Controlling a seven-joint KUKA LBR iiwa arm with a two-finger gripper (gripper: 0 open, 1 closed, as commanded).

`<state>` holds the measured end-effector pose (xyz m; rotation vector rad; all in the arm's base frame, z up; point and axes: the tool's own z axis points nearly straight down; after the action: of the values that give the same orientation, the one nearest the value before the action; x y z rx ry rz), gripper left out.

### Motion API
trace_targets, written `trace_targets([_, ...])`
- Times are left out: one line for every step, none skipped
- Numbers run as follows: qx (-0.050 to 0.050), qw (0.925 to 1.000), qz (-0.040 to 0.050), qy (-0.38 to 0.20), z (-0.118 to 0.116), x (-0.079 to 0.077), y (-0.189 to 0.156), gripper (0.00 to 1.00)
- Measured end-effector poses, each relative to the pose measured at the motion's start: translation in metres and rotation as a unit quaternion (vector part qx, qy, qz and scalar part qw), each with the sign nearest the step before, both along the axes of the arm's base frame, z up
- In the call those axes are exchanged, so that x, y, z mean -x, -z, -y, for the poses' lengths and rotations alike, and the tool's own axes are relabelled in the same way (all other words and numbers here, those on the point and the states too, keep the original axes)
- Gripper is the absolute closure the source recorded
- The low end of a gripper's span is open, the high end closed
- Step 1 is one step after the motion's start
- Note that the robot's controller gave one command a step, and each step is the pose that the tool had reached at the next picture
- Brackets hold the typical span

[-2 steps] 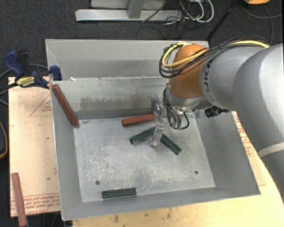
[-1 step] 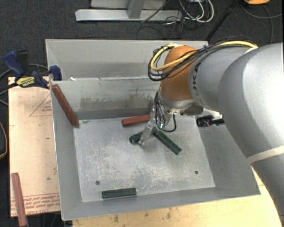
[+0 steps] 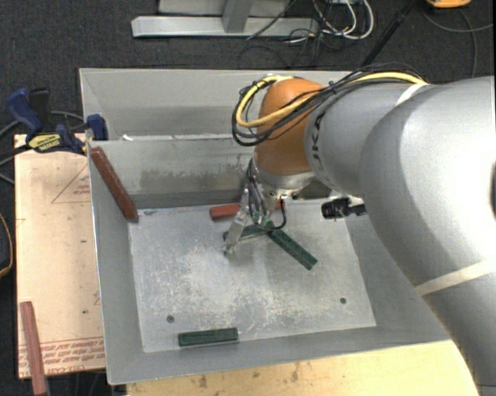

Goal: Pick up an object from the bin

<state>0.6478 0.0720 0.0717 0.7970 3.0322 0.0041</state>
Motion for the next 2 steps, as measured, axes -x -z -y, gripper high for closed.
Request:
trace_targets([0.001, 1.0, 0.0019, 0.001, 0.002, -0.002, -0.004, 1.0])
trace_targets([0.0, 0.9996, 0.002, 0.03, 0.041, 0.016, -0.15, 1.0])
